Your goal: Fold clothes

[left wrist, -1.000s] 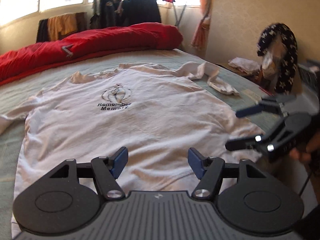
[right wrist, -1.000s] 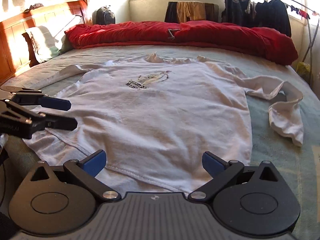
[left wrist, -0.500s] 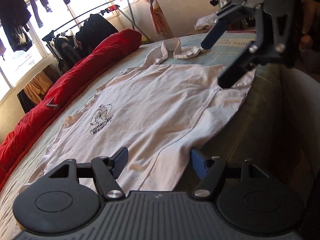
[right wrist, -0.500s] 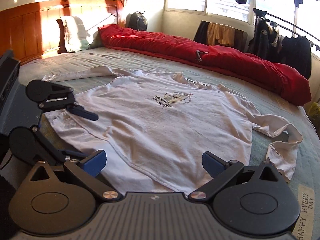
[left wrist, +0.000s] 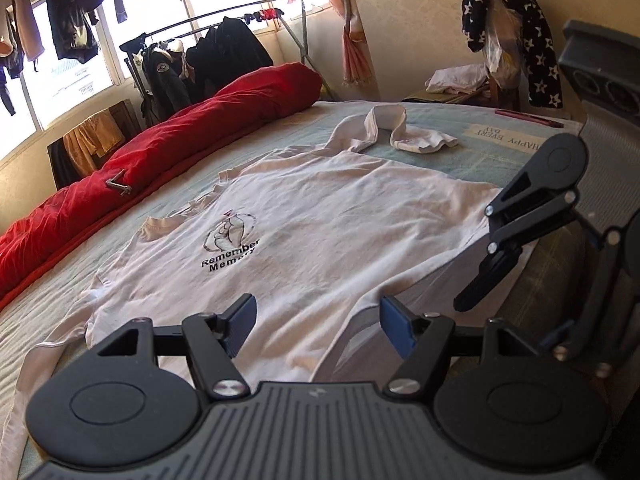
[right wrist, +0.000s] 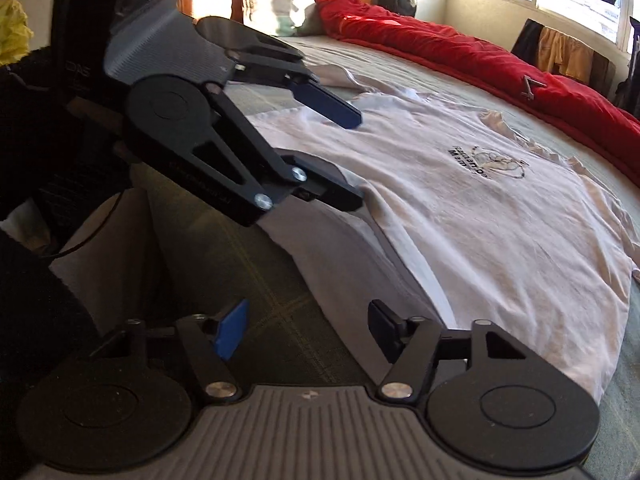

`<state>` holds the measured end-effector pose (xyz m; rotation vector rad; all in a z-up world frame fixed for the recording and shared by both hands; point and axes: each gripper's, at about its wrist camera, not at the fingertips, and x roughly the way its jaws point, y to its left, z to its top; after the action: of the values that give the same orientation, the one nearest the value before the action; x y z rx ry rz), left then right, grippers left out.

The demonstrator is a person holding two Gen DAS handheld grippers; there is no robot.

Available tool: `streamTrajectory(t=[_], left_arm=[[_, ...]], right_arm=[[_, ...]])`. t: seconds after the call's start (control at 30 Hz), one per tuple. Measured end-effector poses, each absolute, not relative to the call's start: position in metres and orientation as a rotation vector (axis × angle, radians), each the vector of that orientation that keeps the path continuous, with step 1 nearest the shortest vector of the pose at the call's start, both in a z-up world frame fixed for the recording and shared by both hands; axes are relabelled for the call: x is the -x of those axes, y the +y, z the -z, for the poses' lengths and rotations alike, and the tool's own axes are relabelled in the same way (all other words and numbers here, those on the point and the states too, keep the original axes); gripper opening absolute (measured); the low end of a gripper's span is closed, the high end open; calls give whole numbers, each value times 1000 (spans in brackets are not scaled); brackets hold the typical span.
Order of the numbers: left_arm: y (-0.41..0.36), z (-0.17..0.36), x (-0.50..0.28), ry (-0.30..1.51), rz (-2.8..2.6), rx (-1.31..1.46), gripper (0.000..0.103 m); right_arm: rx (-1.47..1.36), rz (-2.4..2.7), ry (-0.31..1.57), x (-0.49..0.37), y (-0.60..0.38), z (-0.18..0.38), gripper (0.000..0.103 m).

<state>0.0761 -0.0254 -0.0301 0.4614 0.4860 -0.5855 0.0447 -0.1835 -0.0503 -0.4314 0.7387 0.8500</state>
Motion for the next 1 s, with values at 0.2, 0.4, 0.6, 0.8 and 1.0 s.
streamTrajectory(t=[0.2,0.4,0.6,0.8,1.0], left_arm=[[-9,23,-52,483,559,-455,66],[-23,21,0,435,798,-565,62],[-60,65,-14,484,787,-775,35],[-61,75,-41,500,714,-891,28],[-64,88,-35,470,670,-1079,8]], right_arm=[[577,-832,728,-50,-176,61,52],[624,-813,701,-49,-171,55,52],[636,-812,707,-51,-172,53,52],[647,-807,703,-53,-171,50,52],[649,-826,690,-51,-164,52,52]])
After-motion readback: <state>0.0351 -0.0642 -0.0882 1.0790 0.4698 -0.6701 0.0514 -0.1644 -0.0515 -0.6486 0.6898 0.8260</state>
